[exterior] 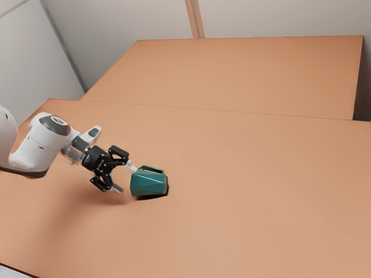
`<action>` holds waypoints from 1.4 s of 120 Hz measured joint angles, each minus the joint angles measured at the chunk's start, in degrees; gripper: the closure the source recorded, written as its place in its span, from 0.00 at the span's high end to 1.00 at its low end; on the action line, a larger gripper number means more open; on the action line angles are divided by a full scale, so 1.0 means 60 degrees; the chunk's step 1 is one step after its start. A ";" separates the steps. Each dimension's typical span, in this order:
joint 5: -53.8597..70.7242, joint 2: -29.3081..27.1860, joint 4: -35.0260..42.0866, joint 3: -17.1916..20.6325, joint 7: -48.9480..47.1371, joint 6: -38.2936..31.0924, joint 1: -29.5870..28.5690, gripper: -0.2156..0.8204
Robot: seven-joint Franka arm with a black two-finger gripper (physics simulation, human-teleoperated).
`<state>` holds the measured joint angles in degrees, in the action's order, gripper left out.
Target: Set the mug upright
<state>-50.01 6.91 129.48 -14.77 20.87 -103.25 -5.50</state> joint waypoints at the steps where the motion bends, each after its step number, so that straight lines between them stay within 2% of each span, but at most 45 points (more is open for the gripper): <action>1: -0.0027 0.0020 -0.0002 0.0000 0.0011 -0.0003 0.0010 0.79; 63: -0.0513 0.0477 -0.0364 0.0016 0.0605 -0.0157 0.0189 0.79; 112: -0.0512 0.1163 -0.1271 0.0132 0.0842 -0.0176 0.0365 0.79; 127: -0.0561 0.1181 -0.1340 0.0147 0.0836 -0.0203 0.0536 0.67; 143: -0.0553 0.1171 -0.1346 0.0148 0.0815 -0.0220 0.0565 0.38; 151: -0.0539 0.1132 -0.1347 0.0148 0.0792 -0.0224 0.0577 0.27; 168: -0.0514 0.0929 -0.1347 0.0148 0.0708 -0.0226 0.0771 0.14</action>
<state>-53.09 12.49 121.40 -13.89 25.12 -104.61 -0.88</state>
